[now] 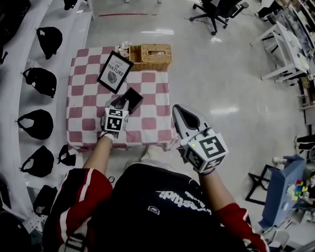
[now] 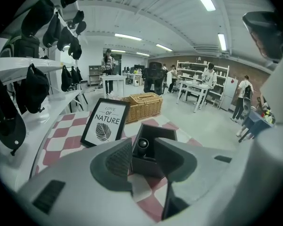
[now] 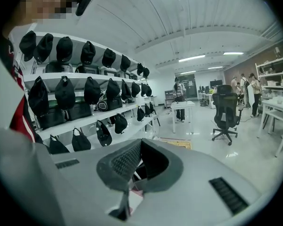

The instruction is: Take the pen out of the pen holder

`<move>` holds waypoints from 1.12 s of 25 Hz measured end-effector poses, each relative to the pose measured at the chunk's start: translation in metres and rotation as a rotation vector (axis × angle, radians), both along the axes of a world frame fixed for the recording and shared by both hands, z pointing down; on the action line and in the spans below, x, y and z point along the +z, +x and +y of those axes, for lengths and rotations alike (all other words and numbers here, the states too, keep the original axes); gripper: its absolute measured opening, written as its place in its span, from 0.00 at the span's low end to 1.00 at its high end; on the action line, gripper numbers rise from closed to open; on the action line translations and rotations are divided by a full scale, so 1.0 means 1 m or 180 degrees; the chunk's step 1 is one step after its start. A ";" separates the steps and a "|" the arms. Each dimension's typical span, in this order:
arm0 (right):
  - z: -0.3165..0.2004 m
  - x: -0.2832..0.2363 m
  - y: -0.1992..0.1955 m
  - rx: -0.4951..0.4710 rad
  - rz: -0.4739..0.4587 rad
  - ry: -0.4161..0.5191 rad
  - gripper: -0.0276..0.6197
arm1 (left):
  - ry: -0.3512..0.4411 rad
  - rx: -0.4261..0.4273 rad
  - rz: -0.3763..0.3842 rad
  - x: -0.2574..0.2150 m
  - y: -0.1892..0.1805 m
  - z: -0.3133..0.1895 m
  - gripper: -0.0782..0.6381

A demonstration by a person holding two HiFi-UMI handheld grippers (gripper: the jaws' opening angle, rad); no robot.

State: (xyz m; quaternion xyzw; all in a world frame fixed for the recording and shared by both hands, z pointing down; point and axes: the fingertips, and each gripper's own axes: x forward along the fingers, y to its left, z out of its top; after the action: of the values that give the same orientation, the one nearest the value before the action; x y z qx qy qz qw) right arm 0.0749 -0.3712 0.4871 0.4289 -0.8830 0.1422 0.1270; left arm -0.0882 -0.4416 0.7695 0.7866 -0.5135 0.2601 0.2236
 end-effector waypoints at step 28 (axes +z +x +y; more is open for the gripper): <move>-0.005 -0.007 -0.005 -0.0059 -0.0092 -0.0060 0.04 | 0.0015 0.0078 -0.0134 -0.011 0.013 0.004 0.21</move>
State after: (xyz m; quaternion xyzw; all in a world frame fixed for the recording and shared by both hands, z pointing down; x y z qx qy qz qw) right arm 0.0703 -0.3761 0.4801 0.4174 -0.8873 0.1556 0.1196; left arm -0.0754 -0.4373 0.7586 0.7876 -0.5091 0.2782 0.2076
